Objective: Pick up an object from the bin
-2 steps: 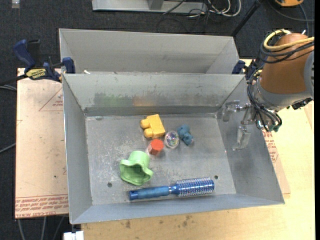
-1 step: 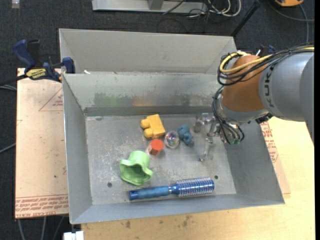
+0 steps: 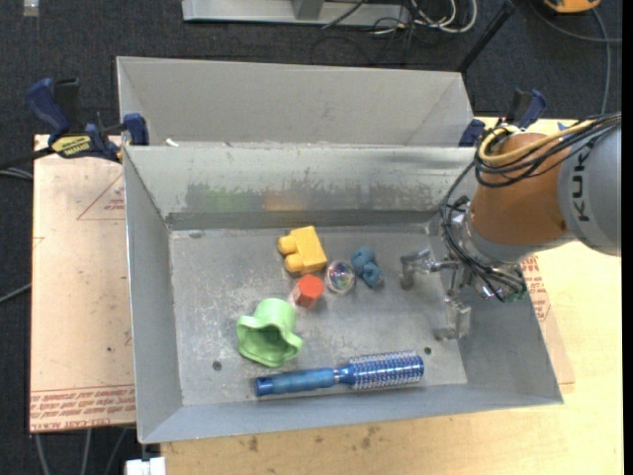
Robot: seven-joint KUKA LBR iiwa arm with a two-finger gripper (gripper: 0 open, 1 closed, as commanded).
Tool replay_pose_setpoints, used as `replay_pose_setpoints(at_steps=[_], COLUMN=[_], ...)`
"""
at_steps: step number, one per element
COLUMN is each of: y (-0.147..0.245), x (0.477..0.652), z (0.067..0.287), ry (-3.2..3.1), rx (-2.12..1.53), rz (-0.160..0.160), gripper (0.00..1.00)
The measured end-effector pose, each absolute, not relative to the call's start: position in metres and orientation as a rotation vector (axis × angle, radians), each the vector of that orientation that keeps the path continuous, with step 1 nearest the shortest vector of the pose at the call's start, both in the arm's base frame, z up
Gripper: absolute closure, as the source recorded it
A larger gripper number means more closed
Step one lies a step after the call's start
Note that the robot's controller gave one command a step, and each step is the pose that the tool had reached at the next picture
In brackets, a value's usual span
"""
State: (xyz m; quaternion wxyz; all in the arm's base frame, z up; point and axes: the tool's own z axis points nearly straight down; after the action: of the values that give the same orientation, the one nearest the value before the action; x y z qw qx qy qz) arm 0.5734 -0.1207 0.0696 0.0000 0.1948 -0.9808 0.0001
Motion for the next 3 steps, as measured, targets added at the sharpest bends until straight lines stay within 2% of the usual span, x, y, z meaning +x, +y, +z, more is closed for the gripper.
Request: replay_pose_setpoints(at_steps=[1,2,3], y=[-0.059,-0.042,0.008], x=[0.528,0.497,0.485], z=[0.069,0.071,0.073], ry=[-3.079,-3.072,-3.065], rx=[0.612,0.699,0.796], rz=[-0.009,0.001,0.006], gripper=[0.00,0.00,0.00])
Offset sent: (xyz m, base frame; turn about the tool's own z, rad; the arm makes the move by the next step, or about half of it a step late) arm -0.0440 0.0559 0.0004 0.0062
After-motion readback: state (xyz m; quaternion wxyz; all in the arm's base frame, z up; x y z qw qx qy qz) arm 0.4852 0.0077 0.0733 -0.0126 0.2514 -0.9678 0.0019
